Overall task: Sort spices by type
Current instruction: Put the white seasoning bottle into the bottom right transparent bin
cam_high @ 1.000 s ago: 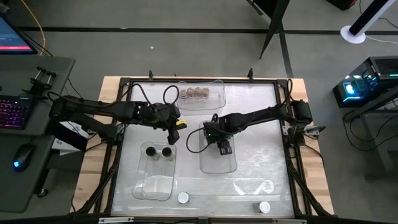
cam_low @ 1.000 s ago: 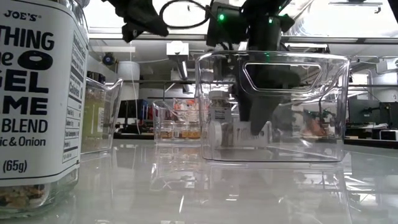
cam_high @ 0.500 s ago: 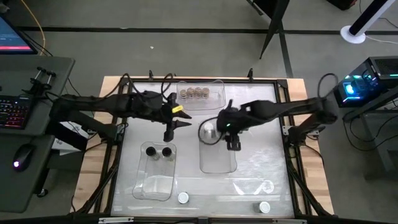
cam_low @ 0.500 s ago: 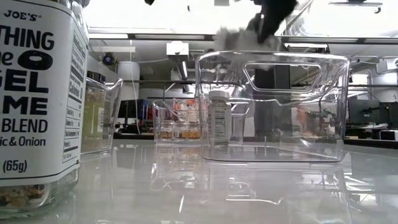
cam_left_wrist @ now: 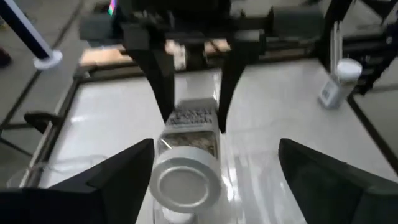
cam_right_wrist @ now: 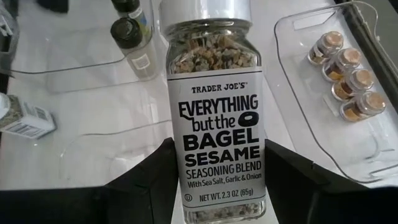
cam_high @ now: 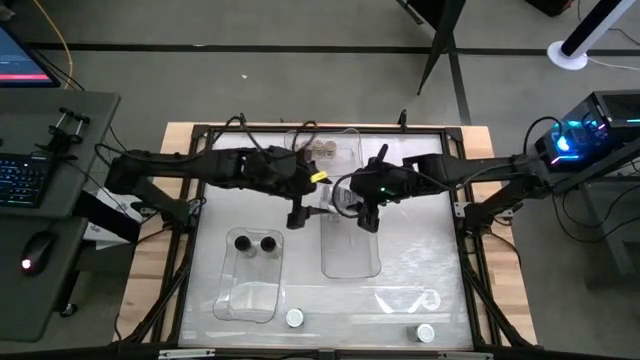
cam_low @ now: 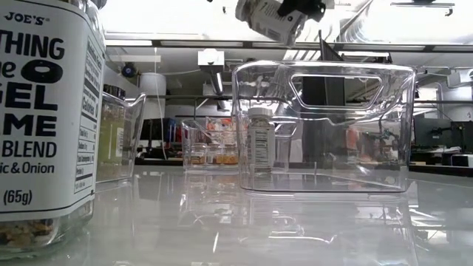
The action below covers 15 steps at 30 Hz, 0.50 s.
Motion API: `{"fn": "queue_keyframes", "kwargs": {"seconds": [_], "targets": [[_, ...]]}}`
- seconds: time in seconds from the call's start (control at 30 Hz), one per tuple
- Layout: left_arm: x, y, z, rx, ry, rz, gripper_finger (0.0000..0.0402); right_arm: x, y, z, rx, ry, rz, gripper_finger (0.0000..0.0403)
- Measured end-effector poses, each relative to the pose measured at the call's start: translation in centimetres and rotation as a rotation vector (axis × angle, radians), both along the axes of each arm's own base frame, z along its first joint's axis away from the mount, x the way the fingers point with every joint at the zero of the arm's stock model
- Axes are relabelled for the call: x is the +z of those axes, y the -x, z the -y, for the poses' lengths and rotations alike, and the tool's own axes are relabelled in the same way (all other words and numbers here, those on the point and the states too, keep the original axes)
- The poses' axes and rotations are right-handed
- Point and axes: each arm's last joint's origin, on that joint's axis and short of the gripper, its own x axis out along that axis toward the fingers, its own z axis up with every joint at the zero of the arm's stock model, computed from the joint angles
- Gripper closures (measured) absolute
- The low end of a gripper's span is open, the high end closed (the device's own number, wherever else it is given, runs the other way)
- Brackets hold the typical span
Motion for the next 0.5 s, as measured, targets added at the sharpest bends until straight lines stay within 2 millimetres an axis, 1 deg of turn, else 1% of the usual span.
{"fn": "queue_keyframes", "kwargs": {"seconds": [0.13, 0.3, 0.4, 0.5], "targets": [[-0.8, -0.6, 0.1, 0.003, -0.006, -0.084, 0.006, -0.2, -0.3, 0.0, 0.004, 0.011, 0.001, 0.0211], [-1.8, -1.1, -0.1, 0.048, 0.016, -0.124, 0.006, 0.0, -0.7, -0.1, 0.016, 0.021, 0.036, 0.0211], [-1.7, -1.1, -0.2, 0.101, 0.019, -0.111, 0.006, 0.2, -0.9, -0.2, 0.03, 0.027, 0.071, 0.0211], [-1.2, -0.7, -0.5, 0.137, 0.01, -0.1, 0.006, 0.3, -0.9, -0.6, 0.044, 0.029, 0.082, 0.0211]]}}
